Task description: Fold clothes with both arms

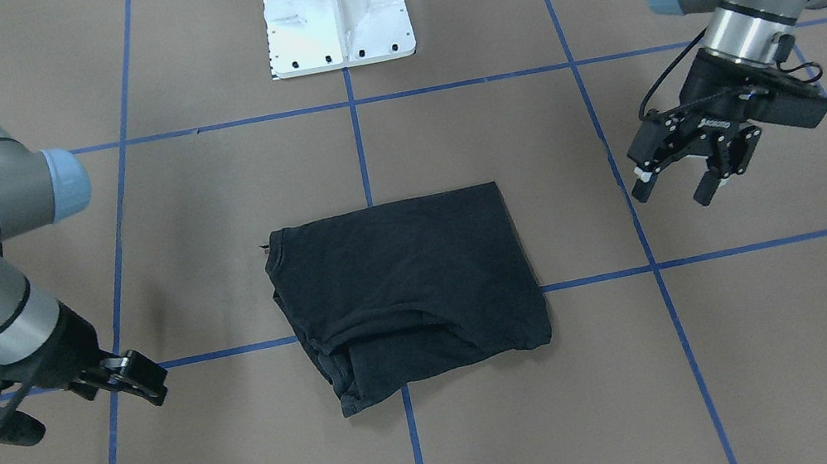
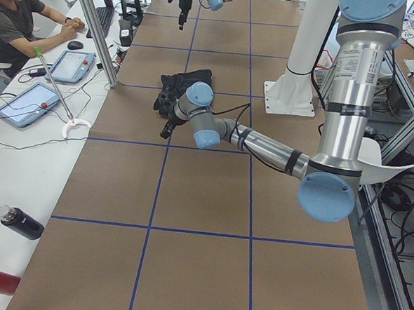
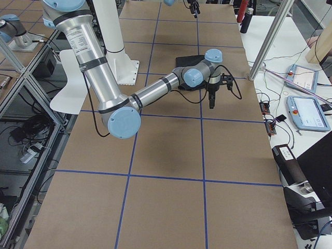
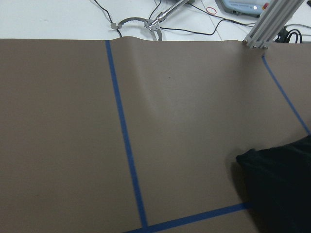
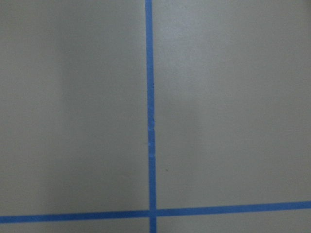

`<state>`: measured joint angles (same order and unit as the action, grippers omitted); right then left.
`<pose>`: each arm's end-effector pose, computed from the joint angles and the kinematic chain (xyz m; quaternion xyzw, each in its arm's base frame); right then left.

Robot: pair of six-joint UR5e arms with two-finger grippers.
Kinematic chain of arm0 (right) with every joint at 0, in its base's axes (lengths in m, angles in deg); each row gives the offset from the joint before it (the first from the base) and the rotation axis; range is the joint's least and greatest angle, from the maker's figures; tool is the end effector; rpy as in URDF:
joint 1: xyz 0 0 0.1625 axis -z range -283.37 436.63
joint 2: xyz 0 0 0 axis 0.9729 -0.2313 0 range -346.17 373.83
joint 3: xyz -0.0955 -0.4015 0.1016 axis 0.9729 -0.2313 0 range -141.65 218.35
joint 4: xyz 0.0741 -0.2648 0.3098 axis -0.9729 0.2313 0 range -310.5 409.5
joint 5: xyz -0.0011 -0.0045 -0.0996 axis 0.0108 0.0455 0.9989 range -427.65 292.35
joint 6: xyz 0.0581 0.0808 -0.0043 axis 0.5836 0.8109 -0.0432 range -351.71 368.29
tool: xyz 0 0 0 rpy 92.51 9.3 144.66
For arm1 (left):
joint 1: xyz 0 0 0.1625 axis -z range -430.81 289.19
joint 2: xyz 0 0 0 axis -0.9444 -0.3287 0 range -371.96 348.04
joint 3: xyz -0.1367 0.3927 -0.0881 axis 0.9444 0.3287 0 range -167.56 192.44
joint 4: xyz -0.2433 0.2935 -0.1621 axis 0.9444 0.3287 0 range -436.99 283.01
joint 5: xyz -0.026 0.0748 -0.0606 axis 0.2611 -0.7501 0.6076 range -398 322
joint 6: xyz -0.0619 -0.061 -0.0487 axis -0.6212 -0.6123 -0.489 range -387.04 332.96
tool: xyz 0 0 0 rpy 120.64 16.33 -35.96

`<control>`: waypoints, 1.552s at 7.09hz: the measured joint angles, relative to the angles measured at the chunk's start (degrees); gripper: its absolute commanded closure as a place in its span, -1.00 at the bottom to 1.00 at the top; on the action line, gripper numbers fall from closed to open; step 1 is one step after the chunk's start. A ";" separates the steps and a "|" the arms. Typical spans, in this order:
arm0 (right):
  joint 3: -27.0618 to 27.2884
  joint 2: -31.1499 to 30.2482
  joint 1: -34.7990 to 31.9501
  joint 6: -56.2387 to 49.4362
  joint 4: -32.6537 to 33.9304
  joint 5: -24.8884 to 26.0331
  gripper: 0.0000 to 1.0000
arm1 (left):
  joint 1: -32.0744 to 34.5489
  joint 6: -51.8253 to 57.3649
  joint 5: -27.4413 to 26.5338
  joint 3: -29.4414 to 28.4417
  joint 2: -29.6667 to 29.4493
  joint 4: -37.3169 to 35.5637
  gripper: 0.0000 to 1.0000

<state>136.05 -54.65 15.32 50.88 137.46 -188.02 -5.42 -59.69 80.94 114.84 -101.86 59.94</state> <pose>-0.2288 -0.5907 0.3882 0.0643 -0.3565 0.0424 0.9311 0.1344 -0.4977 0.4630 0.3159 0.4199 0.0642 0.8484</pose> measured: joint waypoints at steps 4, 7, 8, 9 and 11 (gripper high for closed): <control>9.81 -19.30 -10.78 -19.80 1.87 -8.18 -1.00 | 18.93 33.03 13.37 -5.55 8.61 -6.59 -1.00; 9.36 -25.59 -16.67 -34.88 4.70 -10.99 -1.00 | 23.53 39.00 14.62 -5.37 7.59 -21.72 -1.00; 8.88 -26.03 -17.33 -37.04 5.78 -12.43 -1.00 | 24.18 38.97 14.69 -4.66 7.24 -24.95 -1.00; 8.47 -25.97 -17.69 -37.91 6.17 -13.86 -1.00 | 24.64 38.93 14.78 -3.76 7.32 -26.98 -1.00; 7.85 -25.67 -17.91 -38.13 5.89 -14.54 -1.00 | 24.93 40.66 14.90 -2.77 8.26 -26.45 -1.00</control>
<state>143.90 -80.32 -2.58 12.74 143.35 -202.56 19.51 -19.02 95.84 112.07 -93.61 33.49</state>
